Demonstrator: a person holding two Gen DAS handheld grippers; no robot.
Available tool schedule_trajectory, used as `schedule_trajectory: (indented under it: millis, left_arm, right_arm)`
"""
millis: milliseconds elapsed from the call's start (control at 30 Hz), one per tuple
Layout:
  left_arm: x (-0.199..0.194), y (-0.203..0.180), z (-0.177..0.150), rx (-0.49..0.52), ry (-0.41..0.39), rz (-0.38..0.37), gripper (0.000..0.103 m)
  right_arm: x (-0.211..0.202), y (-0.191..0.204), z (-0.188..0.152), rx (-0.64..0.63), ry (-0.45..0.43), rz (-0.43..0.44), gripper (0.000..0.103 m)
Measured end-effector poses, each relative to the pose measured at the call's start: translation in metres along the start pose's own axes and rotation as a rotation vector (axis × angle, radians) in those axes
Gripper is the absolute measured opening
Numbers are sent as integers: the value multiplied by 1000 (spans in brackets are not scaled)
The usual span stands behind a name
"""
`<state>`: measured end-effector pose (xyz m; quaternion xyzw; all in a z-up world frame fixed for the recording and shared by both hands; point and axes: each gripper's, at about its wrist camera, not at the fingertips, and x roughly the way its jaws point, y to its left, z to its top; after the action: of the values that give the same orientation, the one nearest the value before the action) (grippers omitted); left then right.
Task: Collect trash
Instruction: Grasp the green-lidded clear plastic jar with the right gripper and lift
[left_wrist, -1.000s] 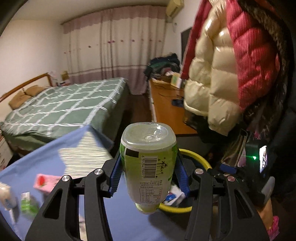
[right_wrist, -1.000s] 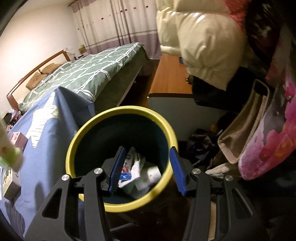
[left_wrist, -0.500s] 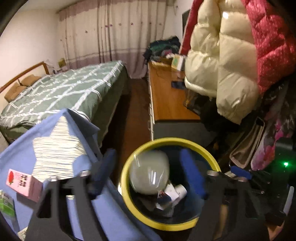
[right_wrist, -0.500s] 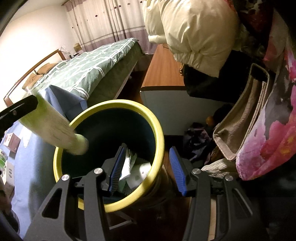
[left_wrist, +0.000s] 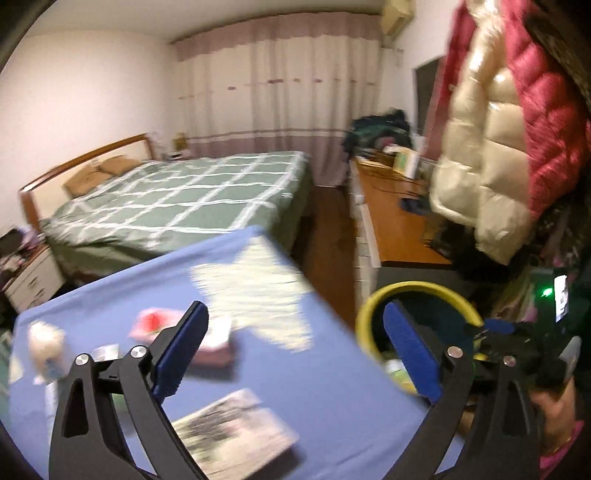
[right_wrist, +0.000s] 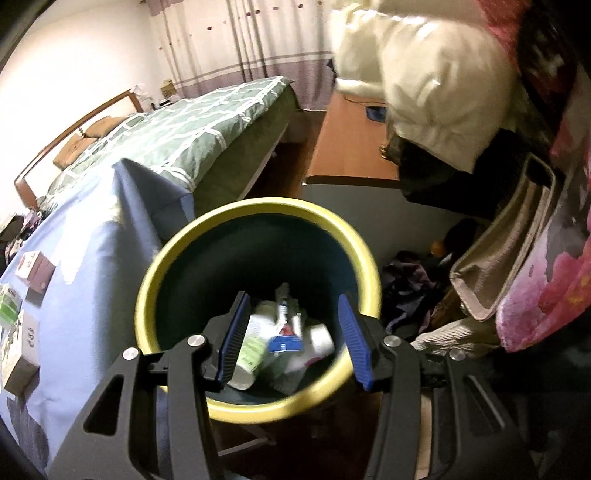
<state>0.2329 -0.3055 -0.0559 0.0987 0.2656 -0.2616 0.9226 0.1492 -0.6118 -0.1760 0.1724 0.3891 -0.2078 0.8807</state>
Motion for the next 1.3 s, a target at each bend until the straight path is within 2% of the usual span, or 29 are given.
schedule_trajectory:
  millis: [300,467,567,700,767,833,1067,1233,1300]
  left_arm:
    - [-47,156,-67,-177,15,286,97]
    - [-60,221,-107,-217,23,450,97]
    - [-63,255,-129,-250,54,514,97]
    - [-64,284,-150,-286,109,549,97]
    - [-71,296,-157,-332,100,537,97]
    - [-75,305,-163,-335,113,563,97]
    - [-74,330,-175,-449,147,535,97]
    - [-71,321,-171,-419,134,522,97]
    - [-70,315,-168,-396,135,519,97]
  right_arm:
    - [-11,67,3,-101,-10,55,48]
    - [-13,110,8,-160,-9,94,48]
    - [-14,133,10,-194,-2,120,48]
    - [-19,181,12,-262,-1,166,48]
    - [-20,206,13,-295,4,199,48]
    - [-24,235,12,-327,11,246,48]
    - [-45,348,-9,-451,24,408,48]
    - [-42,407,-28,-489,42,420,48]
    - [-39,427,-36,-503,16,369,56]
